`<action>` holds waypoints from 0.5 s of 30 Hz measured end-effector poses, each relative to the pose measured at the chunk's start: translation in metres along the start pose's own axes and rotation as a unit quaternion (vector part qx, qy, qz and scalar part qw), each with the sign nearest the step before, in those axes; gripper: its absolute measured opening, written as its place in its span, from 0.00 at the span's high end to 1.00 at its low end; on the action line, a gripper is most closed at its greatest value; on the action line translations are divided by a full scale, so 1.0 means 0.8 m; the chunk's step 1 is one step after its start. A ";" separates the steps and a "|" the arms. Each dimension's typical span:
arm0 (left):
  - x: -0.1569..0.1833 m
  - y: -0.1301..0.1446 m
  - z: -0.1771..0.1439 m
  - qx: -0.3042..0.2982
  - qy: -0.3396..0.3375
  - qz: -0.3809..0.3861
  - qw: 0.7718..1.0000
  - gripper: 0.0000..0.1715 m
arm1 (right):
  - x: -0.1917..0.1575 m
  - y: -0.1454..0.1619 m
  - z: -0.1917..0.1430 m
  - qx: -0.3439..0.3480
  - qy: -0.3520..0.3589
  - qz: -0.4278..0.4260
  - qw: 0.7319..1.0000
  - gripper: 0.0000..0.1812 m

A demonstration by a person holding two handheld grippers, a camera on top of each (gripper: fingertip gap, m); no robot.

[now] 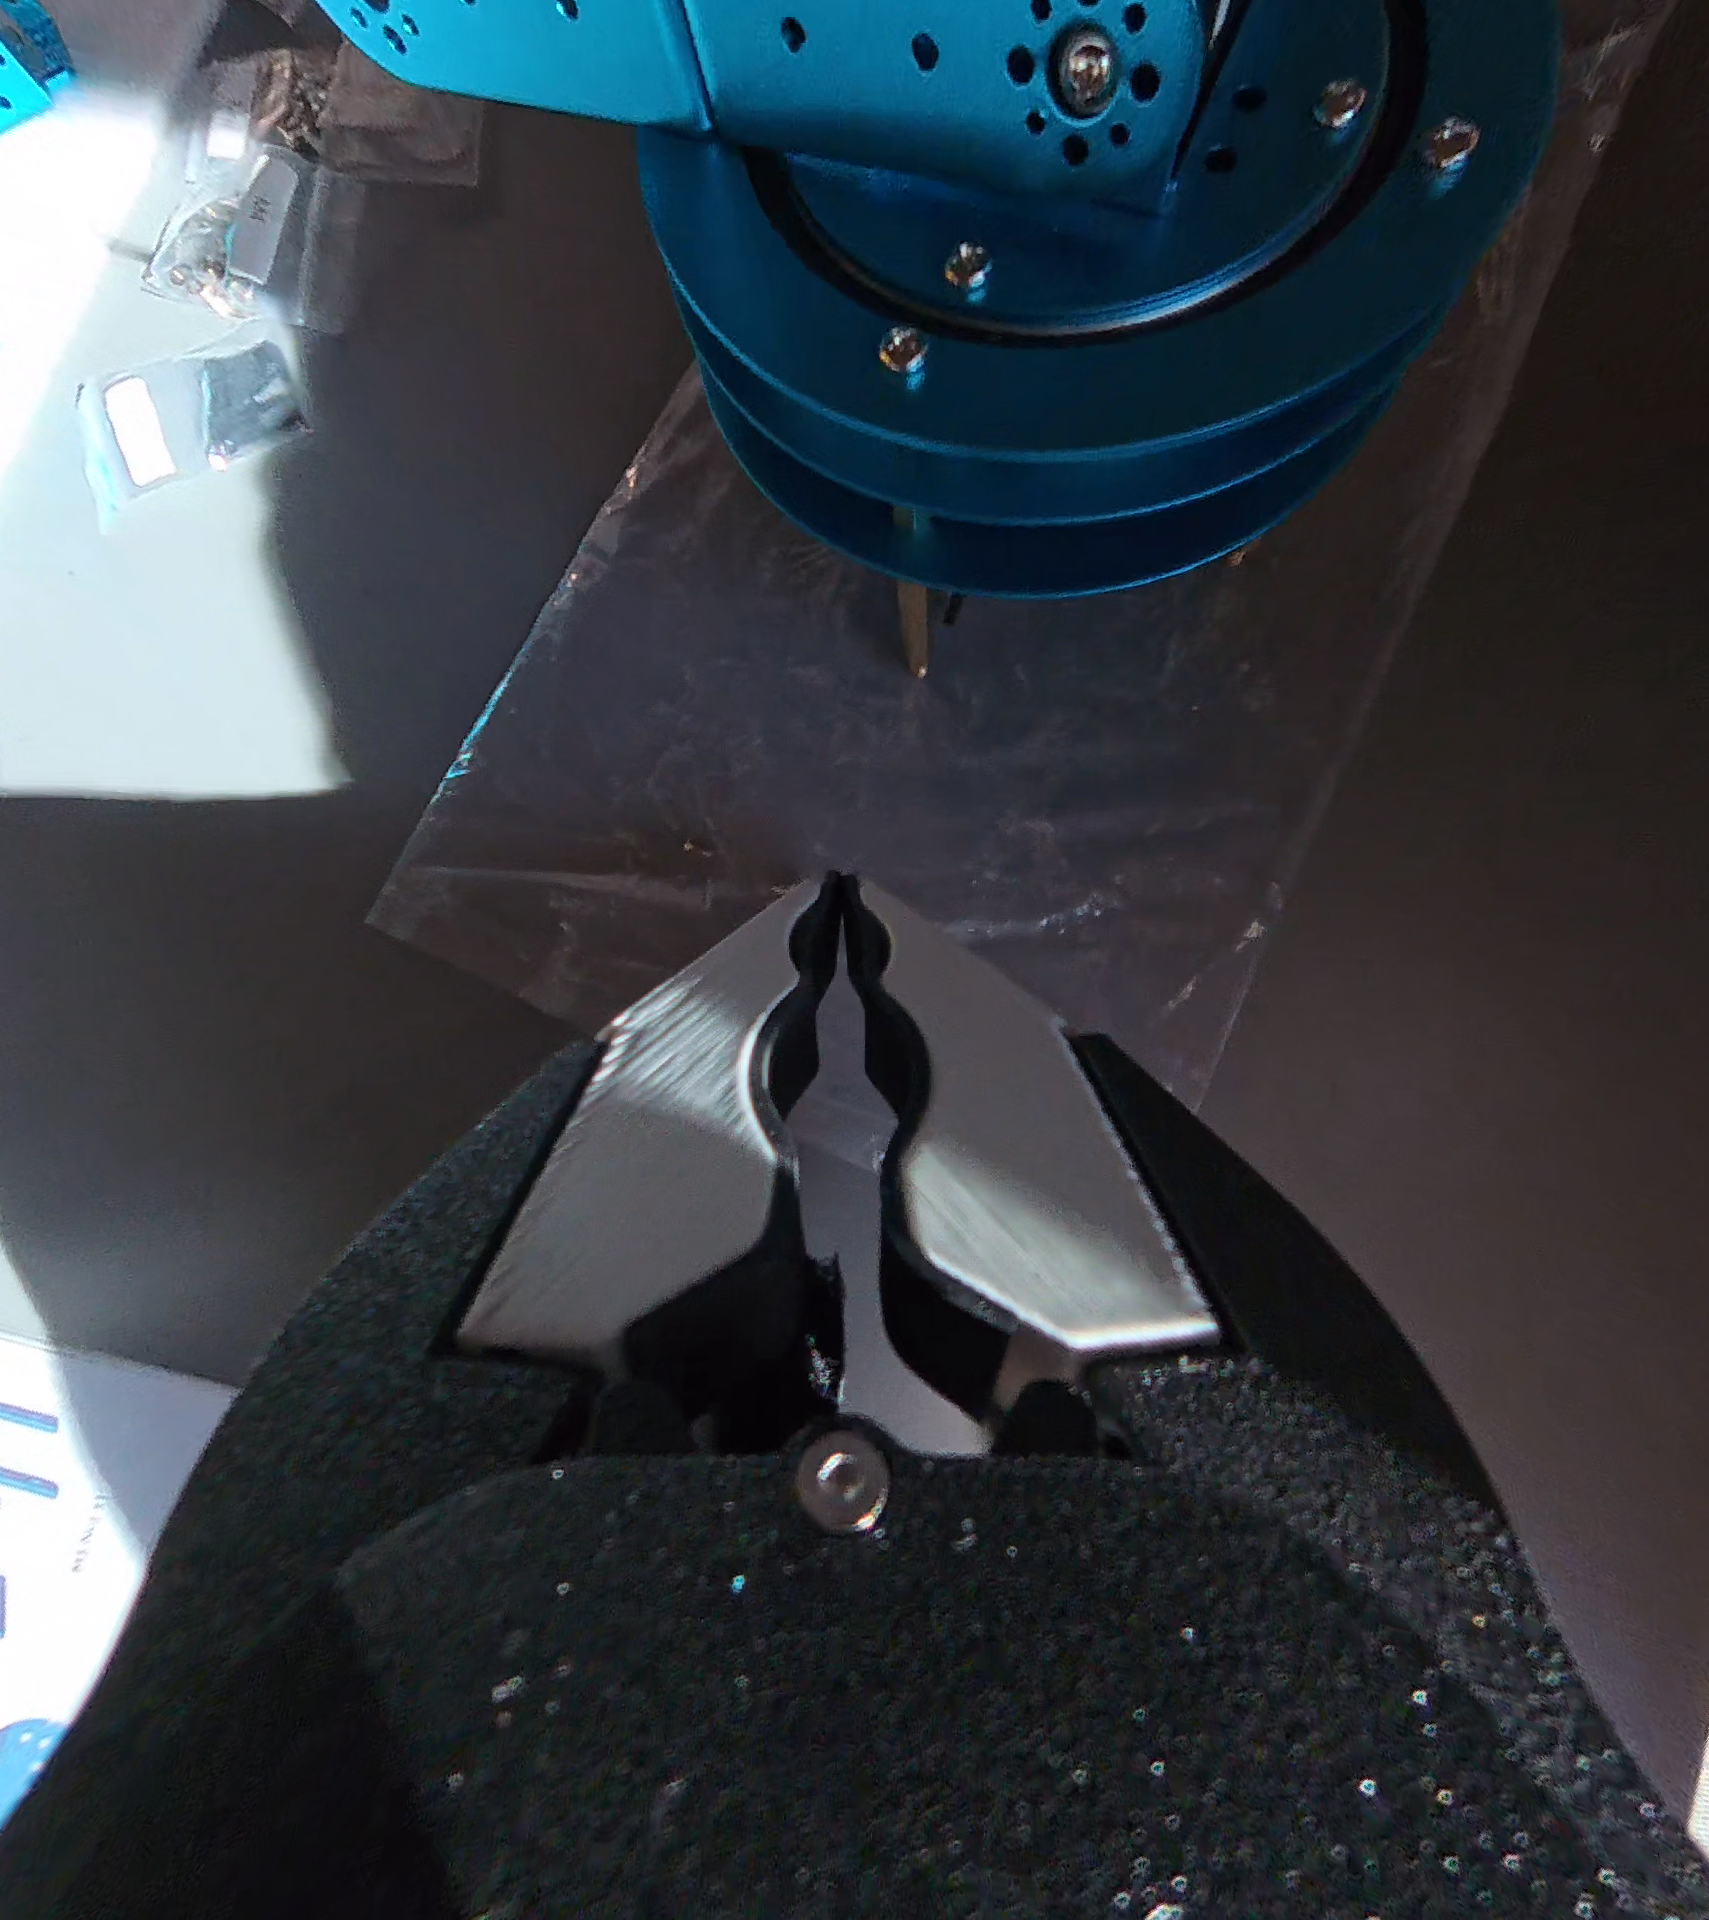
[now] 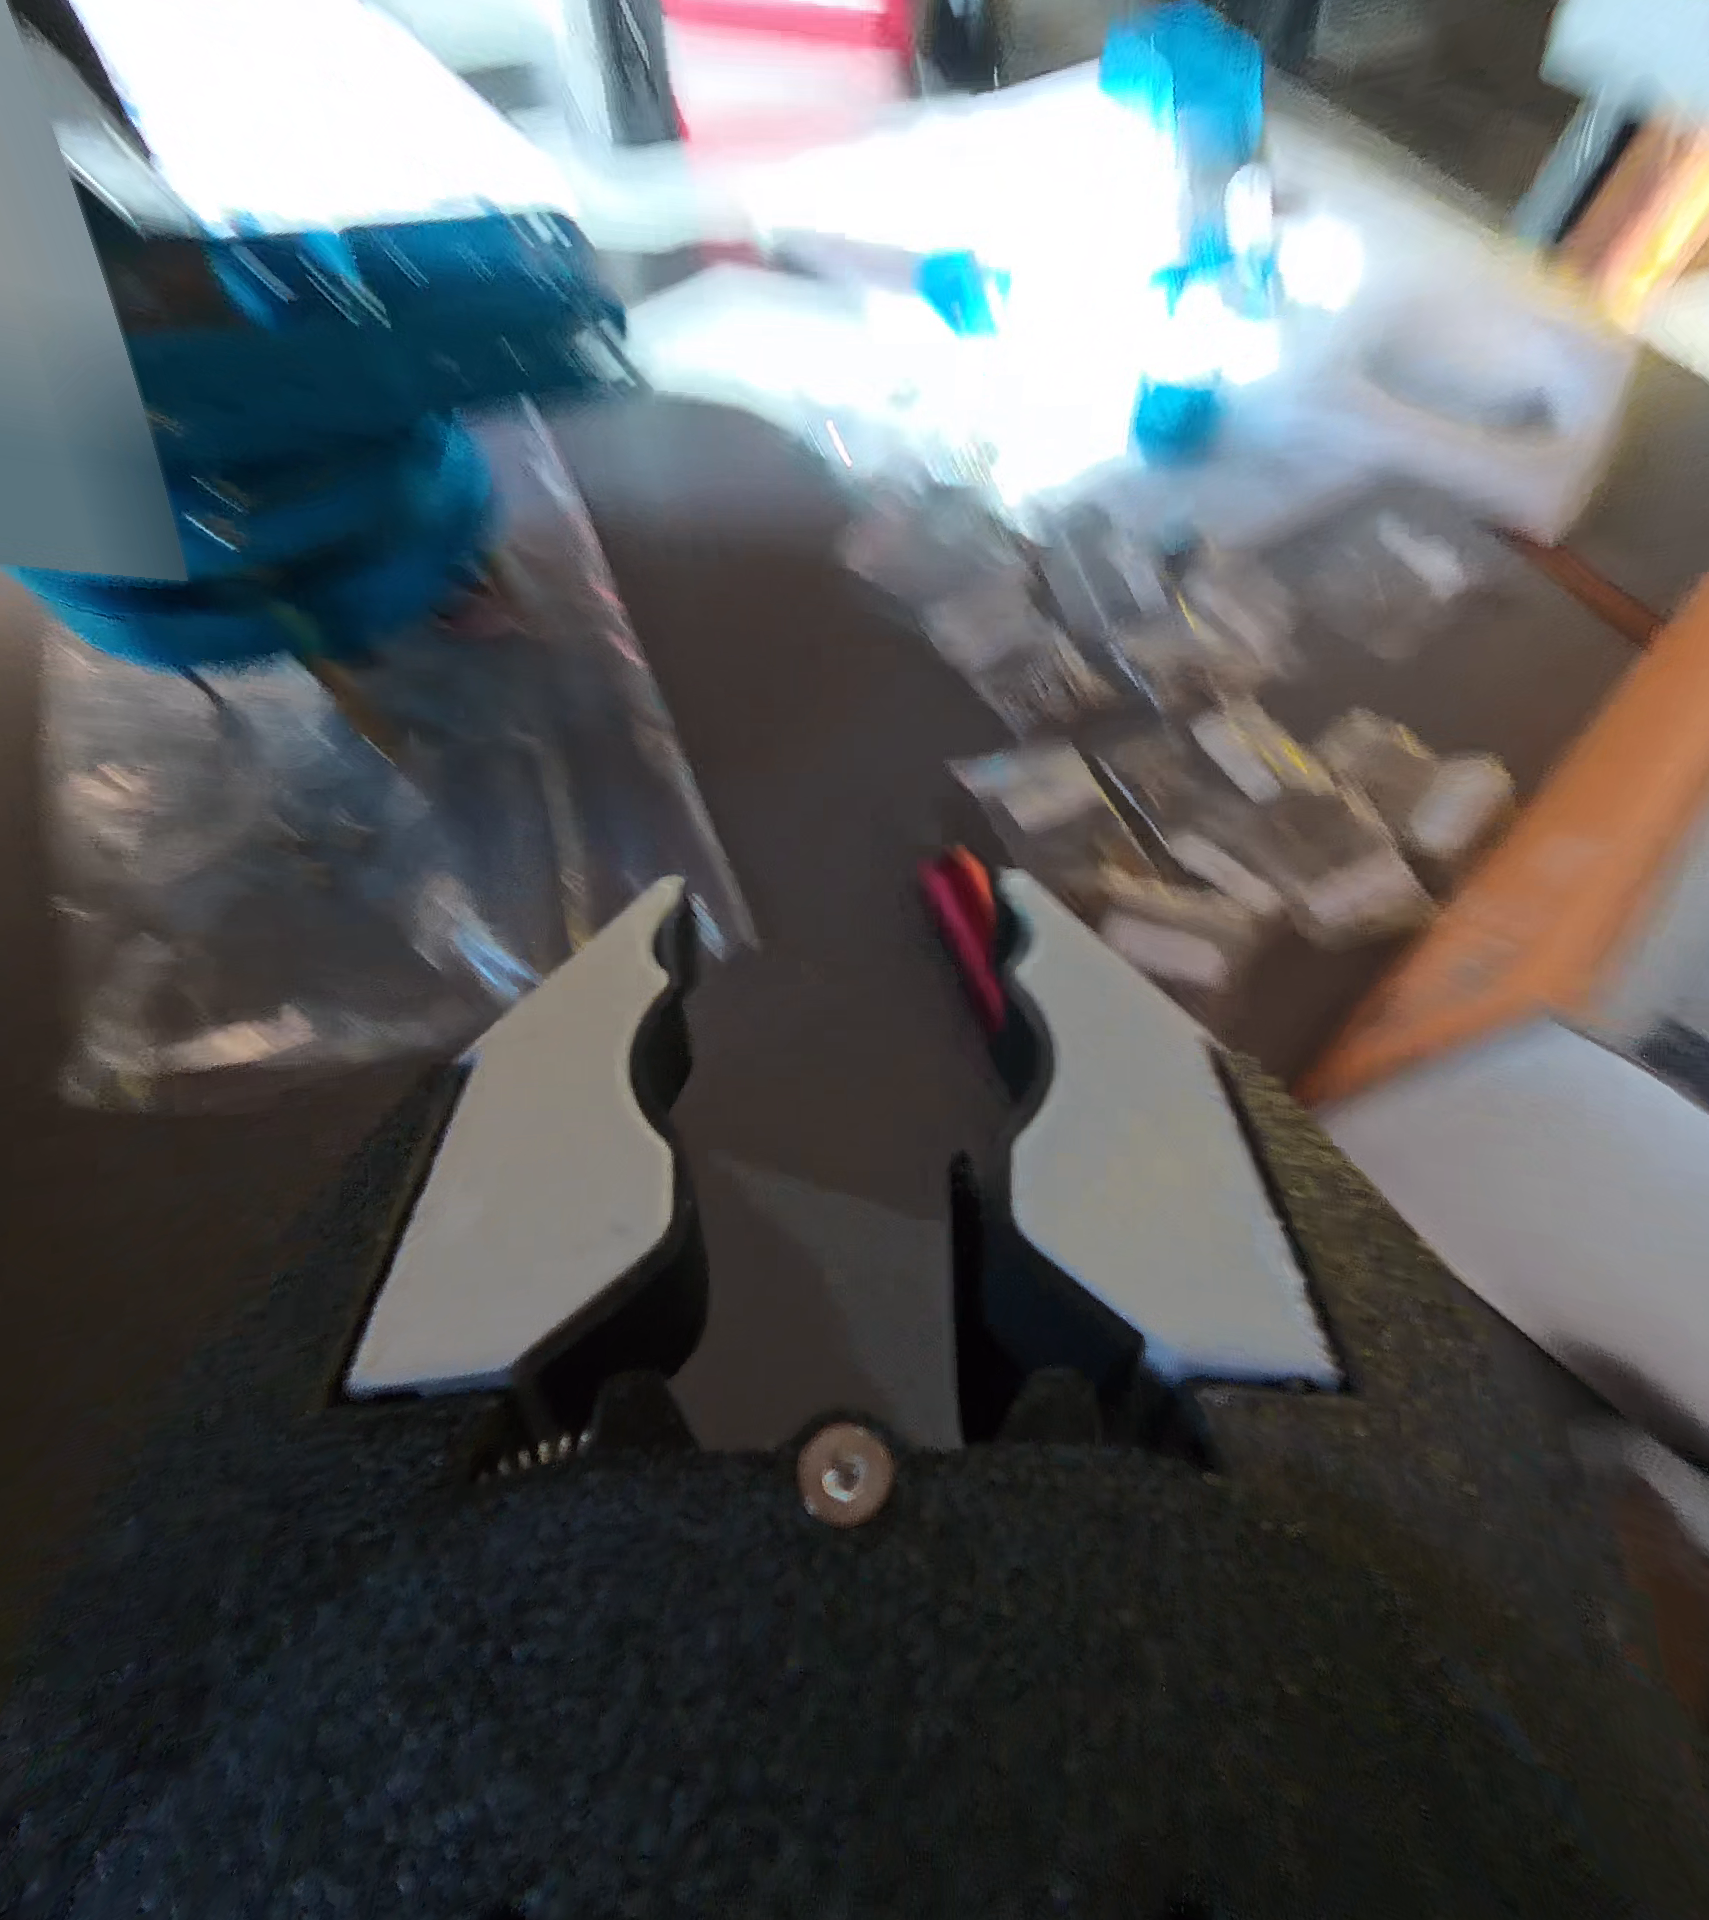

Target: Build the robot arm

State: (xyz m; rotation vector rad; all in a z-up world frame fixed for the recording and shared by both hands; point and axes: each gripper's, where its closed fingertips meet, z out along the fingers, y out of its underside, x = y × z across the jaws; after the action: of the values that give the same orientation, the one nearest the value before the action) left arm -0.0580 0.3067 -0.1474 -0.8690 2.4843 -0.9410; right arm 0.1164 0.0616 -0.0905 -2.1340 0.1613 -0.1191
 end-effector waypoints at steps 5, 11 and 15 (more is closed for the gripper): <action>0.004 -0.005 0.006 0.007 -0.012 -0.019 1.000 0.98 | 0.064 0.031 -0.020 -0.071 0.003 -0.010 0.997 0.66; 0.008 -0.008 0.007 0.014 -0.029 -0.055 0.998 0.87 | 0.071 0.075 -0.025 -0.123 -0.046 -0.040 0.991 0.69; 0.003 -0.032 -0.022 0.052 -0.086 -0.076 0.992 0.83 | 0.060 0.111 -0.018 -0.167 -0.059 -0.063 0.982 0.71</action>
State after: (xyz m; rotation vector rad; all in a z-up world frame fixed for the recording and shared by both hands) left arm -0.0583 0.2984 -0.1172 -1.0678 2.2294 -0.9896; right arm 0.1553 -0.0051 -0.1568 -2.4795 -0.0261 -0.0408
